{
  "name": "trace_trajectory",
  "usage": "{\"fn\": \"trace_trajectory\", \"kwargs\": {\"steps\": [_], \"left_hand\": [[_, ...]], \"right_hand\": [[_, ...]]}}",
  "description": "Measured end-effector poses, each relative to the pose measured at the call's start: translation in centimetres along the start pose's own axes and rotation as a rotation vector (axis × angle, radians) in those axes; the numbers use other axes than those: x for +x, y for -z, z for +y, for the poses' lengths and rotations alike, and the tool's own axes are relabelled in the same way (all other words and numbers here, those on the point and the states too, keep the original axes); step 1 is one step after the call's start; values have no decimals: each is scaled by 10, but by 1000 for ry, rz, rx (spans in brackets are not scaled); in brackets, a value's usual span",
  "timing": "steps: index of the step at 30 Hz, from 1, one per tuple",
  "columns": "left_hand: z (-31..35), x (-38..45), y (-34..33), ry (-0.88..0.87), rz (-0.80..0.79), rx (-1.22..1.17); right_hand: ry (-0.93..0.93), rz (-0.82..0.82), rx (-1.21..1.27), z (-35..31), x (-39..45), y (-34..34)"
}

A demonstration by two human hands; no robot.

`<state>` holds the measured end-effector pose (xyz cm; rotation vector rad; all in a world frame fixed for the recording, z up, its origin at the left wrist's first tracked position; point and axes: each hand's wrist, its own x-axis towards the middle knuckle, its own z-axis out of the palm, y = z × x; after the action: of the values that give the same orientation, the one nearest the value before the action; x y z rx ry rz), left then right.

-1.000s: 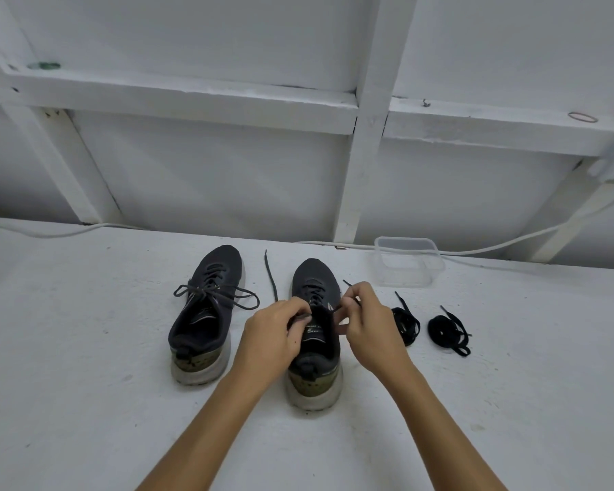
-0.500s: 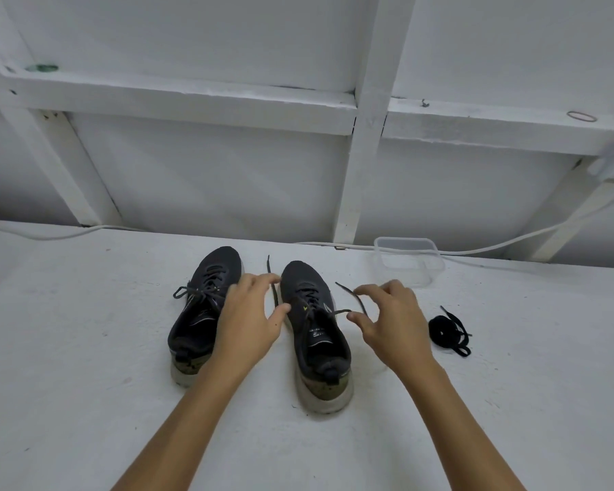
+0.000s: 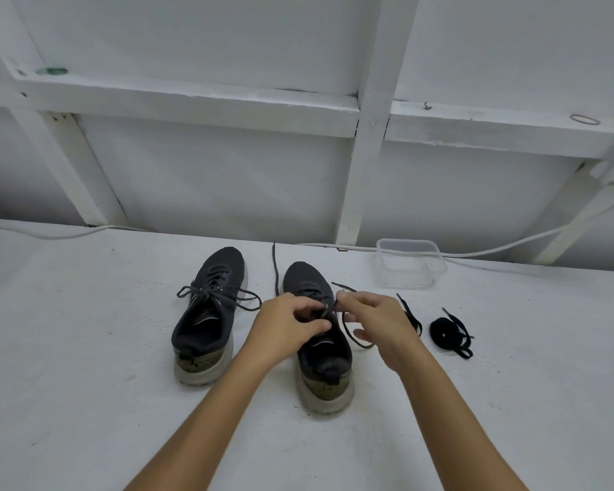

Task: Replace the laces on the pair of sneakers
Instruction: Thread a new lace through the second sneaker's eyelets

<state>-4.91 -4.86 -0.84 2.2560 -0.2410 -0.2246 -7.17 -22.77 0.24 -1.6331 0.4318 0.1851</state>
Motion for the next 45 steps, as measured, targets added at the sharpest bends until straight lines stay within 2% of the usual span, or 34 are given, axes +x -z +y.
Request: {"fn": "trace_trajectory", "kwargs": {"steps": [4, 8, 12, 15, 18, 22, 24, 28, 30, 35, 37, 40, 45], "left_hand": [[-3, 6, -1, -99, 53, 17], [-1, 11, 6, 52, 41, -371], [14, 24, 31, -13, 74, -450], [27, 33, 46, -97, 92, -415], [32, 38, 52, -145, 47, -271], [19, 32, 50, -89, -2, -201], [7, 25, 45, -44, -79, -169], [3, 11, 31, -41, -227, -325], [7, 11, 22, -41, -164, -326], [21, 21, 3, 55, 118, -186], [23, 26, 0, 5, 162, -47], [23, 30, 1, -99, 160, 124], [10, 30, 25, -87, 31, -138]], "right_hand": [[-45, -98, 192, -10, 9, -3], [-47, -86, 334, -15, 16, -6], [118, -15, -38, -23, 22, -8], [196, -209, -363, -35, 21, -12], [258, -331, -480, -43, 18, -16], [270, -257, -311, -45, 18, -8], [241, -235, -250, -43, 17, -3], [257, -167, -247, -41, 18, -2], [296, -143, -275, -42, 18, -2], [410, -85, -411, -46, 19, 1], [421, -93, -388, -45, 19, 1], [383, -88, -240, -42, 18, 2], [302, -109, -33, -32, 18, 8]]}}
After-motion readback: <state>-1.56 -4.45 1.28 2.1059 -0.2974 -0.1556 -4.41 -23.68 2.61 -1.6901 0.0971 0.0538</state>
